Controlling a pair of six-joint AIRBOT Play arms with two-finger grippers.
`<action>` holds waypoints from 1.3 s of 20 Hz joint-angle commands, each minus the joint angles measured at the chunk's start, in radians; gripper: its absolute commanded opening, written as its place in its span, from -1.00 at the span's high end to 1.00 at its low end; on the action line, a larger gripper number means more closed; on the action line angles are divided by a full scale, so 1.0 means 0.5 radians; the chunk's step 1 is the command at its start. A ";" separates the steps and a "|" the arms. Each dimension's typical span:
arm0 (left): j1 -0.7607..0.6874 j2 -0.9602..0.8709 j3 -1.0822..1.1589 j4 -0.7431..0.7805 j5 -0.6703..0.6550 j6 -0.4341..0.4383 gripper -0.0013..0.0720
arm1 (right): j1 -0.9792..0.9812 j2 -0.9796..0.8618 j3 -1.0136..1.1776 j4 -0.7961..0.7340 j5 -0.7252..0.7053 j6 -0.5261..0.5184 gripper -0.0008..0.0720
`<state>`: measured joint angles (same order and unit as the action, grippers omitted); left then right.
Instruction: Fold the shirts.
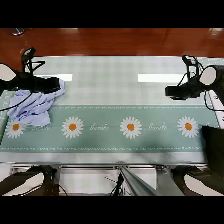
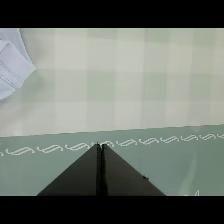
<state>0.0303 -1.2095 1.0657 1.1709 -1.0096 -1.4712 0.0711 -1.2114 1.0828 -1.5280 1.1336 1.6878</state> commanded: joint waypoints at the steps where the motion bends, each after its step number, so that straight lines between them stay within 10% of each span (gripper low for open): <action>1: 0.001 -0.001 0.000 0.000 0.000 0.001 0.89 | 0.001 0.000 -0.001 0.000 0.000 0.001 0.91; 13: 0.001 -0.001 0.000 0.000 0.000 0.001 0.89 | 0.001 0.000 -0.001 0.000 0.000 0.001 0.91; 25: -0.002 -0.002 0.000 0.000 0.403 0.000 0.88 | 0.001 -0.001 -0.001 0.006 -0.846 0.004 0.91; 26: -0.003 -0.001 0.000 0.000 0.506 0.000 0.58 | 0.001 -0.001 -0.001 0.006 -0.879 0.004 0.75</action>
<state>0.0292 -1.2095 1.0657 1.1706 -0.8871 -1.4708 0.0711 -1.2114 1.0828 -1.5234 0.7654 1.6905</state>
